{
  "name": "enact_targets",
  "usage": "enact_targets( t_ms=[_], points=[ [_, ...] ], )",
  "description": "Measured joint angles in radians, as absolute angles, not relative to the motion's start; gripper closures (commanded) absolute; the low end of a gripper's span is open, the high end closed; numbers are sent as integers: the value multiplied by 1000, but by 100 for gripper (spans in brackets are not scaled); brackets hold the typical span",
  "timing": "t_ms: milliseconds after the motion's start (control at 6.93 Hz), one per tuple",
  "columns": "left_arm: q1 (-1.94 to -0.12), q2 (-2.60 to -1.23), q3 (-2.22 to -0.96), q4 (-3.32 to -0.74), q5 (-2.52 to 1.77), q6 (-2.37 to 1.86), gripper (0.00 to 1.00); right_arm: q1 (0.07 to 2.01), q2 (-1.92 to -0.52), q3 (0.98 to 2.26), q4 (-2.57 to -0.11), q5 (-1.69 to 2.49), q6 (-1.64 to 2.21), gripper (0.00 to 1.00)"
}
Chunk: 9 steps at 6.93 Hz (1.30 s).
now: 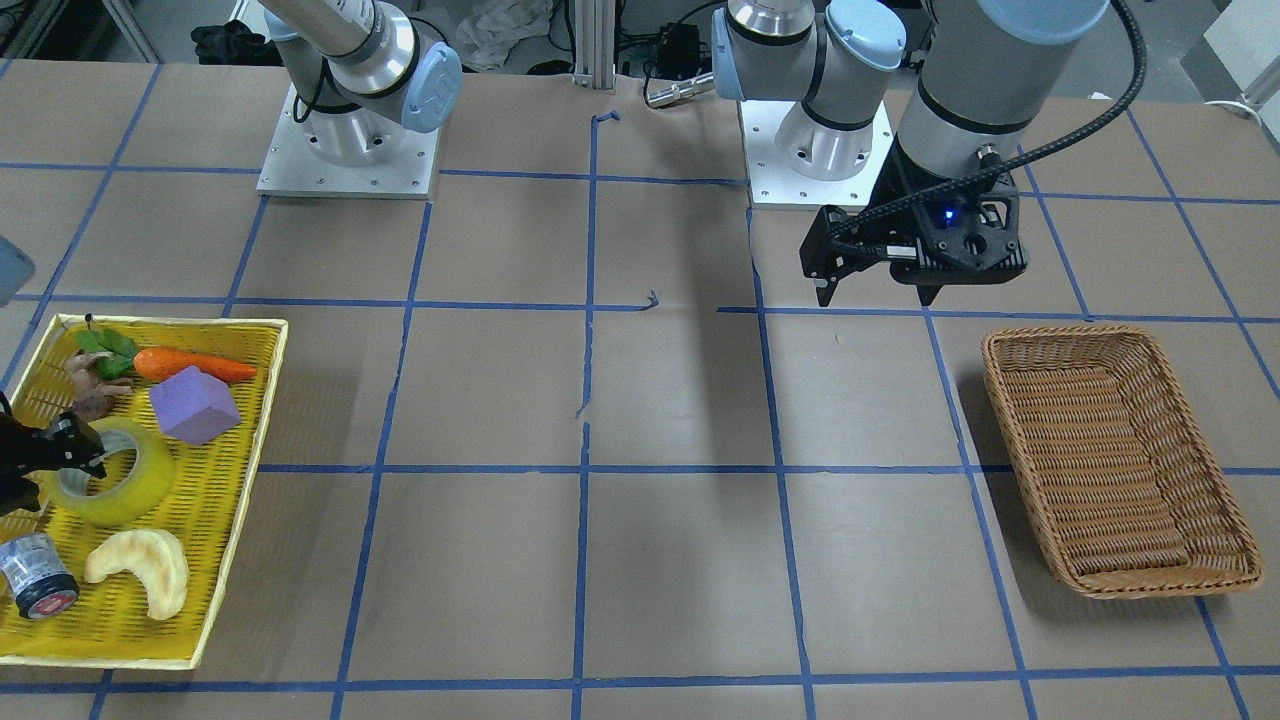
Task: Transfer tape with both arms
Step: 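Lower the right gripper into the yellow tray onto the yellow tape roll, then close the right gripper on the tape roll and lift it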
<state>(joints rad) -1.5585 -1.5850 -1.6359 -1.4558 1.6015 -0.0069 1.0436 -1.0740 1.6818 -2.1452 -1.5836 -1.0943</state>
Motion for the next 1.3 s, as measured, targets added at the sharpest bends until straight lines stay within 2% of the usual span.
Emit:
enact_targets(
  t_ms=[721,1298],
  points=[
    [-1560,-1588,-1635,-1456,1601,-6,0,1055,-1119,1625,-2128,-1587,-1069,100],
    [-1554,-1584,-1634,-1456,1609,-4,0,1225,-1128,1393,-1903,-1578,-798,100]
  ],
)
